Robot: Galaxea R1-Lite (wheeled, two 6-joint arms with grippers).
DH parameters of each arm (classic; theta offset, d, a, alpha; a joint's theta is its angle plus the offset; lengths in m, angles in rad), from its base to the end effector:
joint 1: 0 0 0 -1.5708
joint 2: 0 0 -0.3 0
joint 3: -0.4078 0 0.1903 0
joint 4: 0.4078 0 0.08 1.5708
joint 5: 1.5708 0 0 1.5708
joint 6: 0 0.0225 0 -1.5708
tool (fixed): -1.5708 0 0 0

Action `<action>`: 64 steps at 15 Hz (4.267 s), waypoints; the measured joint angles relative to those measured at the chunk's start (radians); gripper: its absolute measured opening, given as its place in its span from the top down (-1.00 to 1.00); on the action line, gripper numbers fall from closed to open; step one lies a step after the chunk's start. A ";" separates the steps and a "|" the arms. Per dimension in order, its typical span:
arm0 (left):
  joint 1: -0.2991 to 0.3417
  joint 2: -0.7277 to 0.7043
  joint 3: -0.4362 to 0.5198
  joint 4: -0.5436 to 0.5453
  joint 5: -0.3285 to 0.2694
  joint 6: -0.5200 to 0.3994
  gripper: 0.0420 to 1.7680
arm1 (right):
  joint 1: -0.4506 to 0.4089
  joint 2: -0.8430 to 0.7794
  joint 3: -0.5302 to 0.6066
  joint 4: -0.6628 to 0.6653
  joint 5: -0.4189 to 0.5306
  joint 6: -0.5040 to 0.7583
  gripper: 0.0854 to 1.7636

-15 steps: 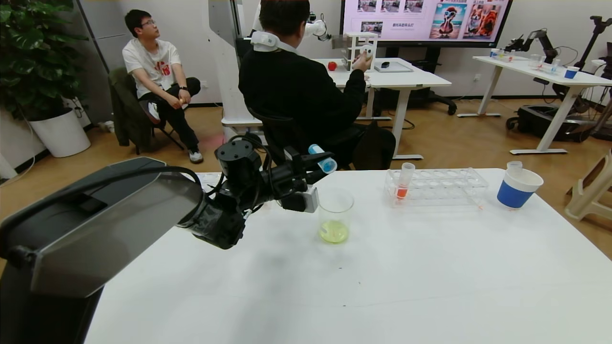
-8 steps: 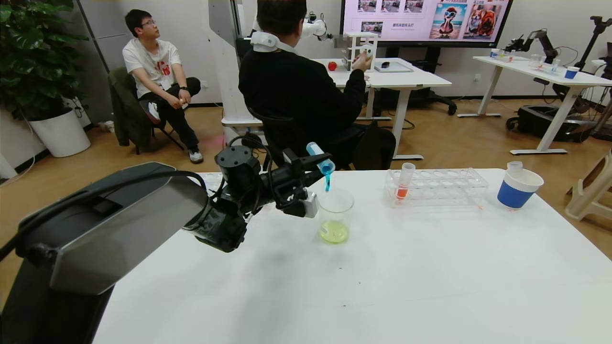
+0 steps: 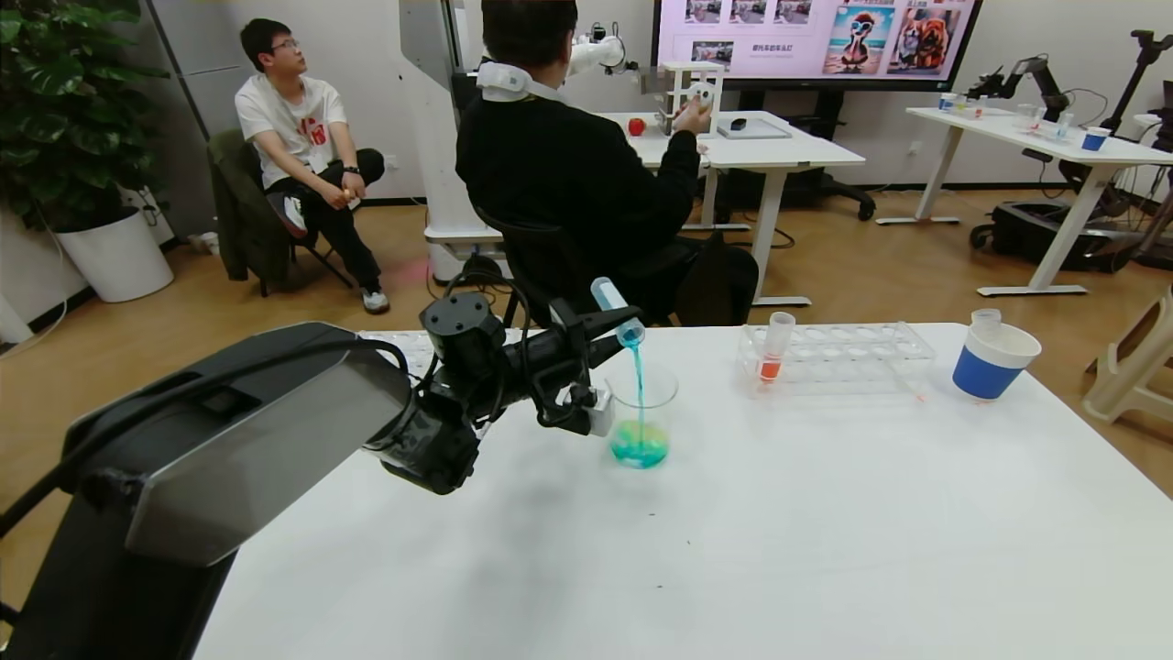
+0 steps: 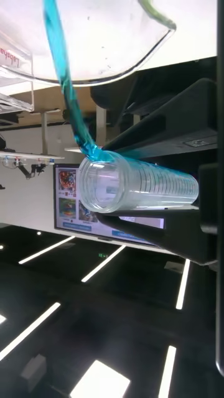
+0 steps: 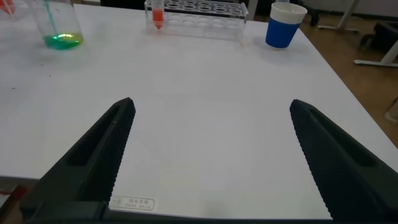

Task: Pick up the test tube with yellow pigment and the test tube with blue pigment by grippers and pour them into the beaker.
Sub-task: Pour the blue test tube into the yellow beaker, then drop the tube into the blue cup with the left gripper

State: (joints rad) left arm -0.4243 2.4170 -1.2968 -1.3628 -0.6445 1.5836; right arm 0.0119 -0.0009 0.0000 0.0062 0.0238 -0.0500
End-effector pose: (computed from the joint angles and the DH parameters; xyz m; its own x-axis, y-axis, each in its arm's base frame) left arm 0.4171 -0.2032 0.0980 0.4598 -0.8670 0.1920 -0.2299 0.0926 0.9688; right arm -0.0229 0.0003 0.0748 0.9993 0.0357 -0.0053 -0.0359 0.9981 -0.0499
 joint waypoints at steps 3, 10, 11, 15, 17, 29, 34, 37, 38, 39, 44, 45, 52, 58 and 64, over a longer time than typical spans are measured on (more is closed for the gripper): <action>0.002 0.006 -0.002 -0.001 0.001 0.064 0.46 | 0.000 0.000 0.000 0.000 0.000 0.000 -0.97; 0.001 0.008 -0.001 0.003 0.000 0.129 0.46 | 0.000 0.000 0.000 0.000 0.000 0.000 -0.97; 0.000 0.009 0.002 0.004 0.000 0.124 0.46 | 0.000 0.000 0.000 0.000 0.000 0.000 -0.97; -0.026 0.005 0.003 -0.001 0.031 -0.036 0.46 | 0.000 0.000 0.000 0.000 0.000 0.000 -0.97; -0.047 -0.010 -0.003 -0.039 0.101 -0.185 0.46 | 0.000 0.000 0.000 0.000 0.000 0.000 -0.97; -0.208 -0.161 -0.090 0.178 1.247 -1.254 0.46 | 0.000 0.000 0.000 0.000 0.000 0.000 -0.97; -0.233 -0.257 -0.107 0.631 1.347 -1.652 0.46 | 0.000 0.000 0.000 0.000 0.000 0.000 -0.97; -0.241 -0.294 -0.106 0.652 1.354 -1.675 0.46 | 0.000 0.000 0.000 0.000 0.000 0.000 -0.97; -0.238 -0.305 -0.099 0.658 1.353 -1.677 0.46 | 0.000 0.000 0.000 0.000 0.000 0.000 -0.97; -0.231 -0.317 -0.091 0.661 1.349 -1.679 0.46 | 0.000 0.000 0.000 0.000 0.000 0.000 -0.97; -0.056 -0.383 -0.020 0.654 1.298 -1.674 0.46 | 0.000 0.000 0.000 0.000 0.000 0.000 -0.97; 0.003 -0.398 0.003 0.651 1.270 -1.674 0.46 | 0.000 0.000 0.000 0.000 0.000 0.000 -0.97; 0.409 -0.458 0.165 0.581 1.015 -1.670 0.46 | 0.000 0.000 0.000 0.000 0.000 0.000 -0.97; 0.584 -0.401 0.173 0.537 0.931 -1.664 0.46 | 0.000 0.000 0.000 0.000 0.000 0.000 -0.97; 0.598 -0.347 0.148 0.495 0.929 -1.634 0.46 | 0.000 0.000 0.000 0.000 0.000 0.000 -0.97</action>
State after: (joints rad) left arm 0.1736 2.0696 -1.1491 -0.8679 0.2847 -0.0509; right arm 0.0119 -0.0009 0.0000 0.0057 0.0238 -0.0496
